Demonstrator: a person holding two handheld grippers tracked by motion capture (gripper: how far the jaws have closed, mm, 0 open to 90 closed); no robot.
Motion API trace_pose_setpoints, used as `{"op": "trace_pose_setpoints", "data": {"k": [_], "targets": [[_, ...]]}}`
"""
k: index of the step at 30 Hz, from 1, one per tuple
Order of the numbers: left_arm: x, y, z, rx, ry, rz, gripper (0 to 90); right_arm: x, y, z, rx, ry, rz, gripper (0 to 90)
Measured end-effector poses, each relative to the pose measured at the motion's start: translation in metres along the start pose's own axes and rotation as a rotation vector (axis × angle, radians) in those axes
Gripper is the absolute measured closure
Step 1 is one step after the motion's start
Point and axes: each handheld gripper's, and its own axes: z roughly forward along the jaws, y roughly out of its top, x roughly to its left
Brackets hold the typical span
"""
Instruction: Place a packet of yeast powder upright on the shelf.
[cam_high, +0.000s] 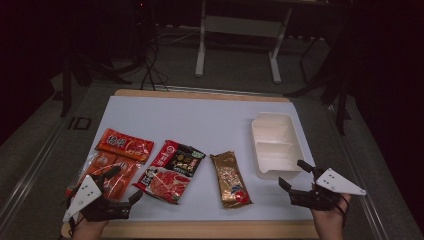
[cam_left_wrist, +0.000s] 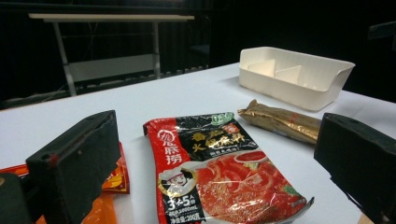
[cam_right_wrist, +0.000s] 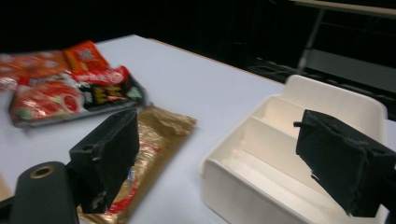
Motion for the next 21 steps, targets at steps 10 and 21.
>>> {"op": "trace_pose_setpoints", "data": {"k": [10, 21], "targets": [[-0.0013, 0.0021, 0.0007, -0.021, -0.020, -0.044, 1.0, 0.0057, 0.0026, -0.0011, -0.007, 0.018, -0.007, 13.6], [-0.0052, 0.0030, 0.0053, -0.009, 0.014, -0.057, 1.1, 0.0073, 0.0095, -0.0041, -0.030, 0.038, -0.007, 14.2]]}}
